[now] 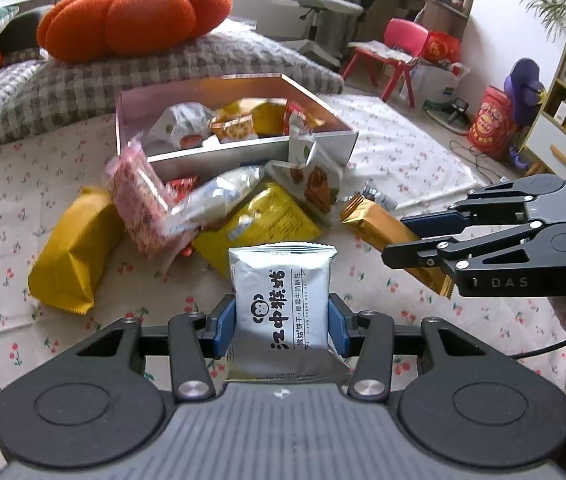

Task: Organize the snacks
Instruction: 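Grasp the white packet with the left gripper while the right grasps the gold bar, then carry the white packet and gold bar over the pink box, then lower both snacks into the pink box and open both grippers, then move the left gripper to a yellow pack while the right approaches a wrapped chocolate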

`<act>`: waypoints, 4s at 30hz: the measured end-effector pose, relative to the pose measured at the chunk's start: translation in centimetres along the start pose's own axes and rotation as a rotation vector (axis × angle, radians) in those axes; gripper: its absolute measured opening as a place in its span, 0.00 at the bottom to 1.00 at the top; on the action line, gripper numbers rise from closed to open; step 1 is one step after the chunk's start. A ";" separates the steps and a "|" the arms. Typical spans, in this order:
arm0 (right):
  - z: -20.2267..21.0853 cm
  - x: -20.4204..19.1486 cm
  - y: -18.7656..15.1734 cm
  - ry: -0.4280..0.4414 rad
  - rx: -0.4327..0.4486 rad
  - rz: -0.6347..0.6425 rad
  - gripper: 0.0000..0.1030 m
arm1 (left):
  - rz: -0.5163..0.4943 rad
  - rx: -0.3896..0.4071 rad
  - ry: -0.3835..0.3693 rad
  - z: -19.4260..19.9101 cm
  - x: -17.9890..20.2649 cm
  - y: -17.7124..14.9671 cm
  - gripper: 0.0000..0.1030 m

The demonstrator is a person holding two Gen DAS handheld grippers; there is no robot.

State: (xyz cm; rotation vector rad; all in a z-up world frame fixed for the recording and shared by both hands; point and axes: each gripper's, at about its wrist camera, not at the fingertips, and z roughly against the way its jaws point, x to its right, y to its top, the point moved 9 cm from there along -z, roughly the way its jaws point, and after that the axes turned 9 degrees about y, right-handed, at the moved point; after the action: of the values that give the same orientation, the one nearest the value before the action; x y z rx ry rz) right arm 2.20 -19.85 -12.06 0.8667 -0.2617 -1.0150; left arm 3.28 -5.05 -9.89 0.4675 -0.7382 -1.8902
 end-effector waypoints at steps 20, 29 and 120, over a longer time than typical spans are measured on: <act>1.5 2.2 5.9 -0.050 0.106 -0.081 0.29 | 0.078 0.101 0.052 0.7 -1.9 5.9 0.42; 1.3 4.5 9.7 -0.068 0.173 -0.142 0.29 | 0.172 0.118 0.103 -1.2 -4.3 9.0 0.42; -1.1 7.5 9.5 -0.174 0.067 -0.105 0.95 | 0.077 0.037 0.319 -3.3 -6.2 8.1 0.98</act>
State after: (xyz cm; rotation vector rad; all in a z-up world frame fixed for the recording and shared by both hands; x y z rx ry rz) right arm 12.82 -23.19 -7.17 0.8603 -0.4026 -1.1869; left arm 13.37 -2.82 -6.90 0.7341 -0.5706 -1.6807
